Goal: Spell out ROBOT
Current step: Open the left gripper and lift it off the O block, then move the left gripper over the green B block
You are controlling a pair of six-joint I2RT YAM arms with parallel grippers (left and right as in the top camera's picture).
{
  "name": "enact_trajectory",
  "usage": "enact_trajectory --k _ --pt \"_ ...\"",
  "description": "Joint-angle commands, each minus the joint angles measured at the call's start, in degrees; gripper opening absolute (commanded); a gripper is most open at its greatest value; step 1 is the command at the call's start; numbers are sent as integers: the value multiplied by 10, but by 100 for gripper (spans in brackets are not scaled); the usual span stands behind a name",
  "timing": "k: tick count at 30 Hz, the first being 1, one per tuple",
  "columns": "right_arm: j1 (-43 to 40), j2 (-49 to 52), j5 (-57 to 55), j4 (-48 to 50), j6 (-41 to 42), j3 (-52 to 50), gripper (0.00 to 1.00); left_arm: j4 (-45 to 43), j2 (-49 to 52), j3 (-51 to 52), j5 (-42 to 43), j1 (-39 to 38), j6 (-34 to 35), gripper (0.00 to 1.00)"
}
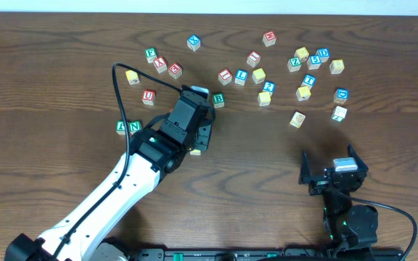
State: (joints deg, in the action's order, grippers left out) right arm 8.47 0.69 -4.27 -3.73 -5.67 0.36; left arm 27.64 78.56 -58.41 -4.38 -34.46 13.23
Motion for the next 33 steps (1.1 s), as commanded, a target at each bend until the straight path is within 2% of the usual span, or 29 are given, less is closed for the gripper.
enact_trajectory --k 1,7,17,24,28,30,33 --pt "-3 -3 2 -2 -6 0 99 1 1 -5 44 7 -19 40" --pt "-3 -3 2 -2 -6 0 99 29 62 -95 81 38 13 39" --pt "-3 -3 2 -2 -6 0 99 156 261 -365 56 39 86 39" --pt "-3 -3 2 -2 -6 0 99 148 268 -372 57 37 85 41" --pt "-3 -3 2 -2 -6 0 99 166 268 -372 57 37 86 26" --pt "-3 -3 2 -2 -6 0 99 156 268 -372 66 37 85 26" --pt "-3 -3 2 -2 -6 0 99 143 268 -372 67 37 88 34"
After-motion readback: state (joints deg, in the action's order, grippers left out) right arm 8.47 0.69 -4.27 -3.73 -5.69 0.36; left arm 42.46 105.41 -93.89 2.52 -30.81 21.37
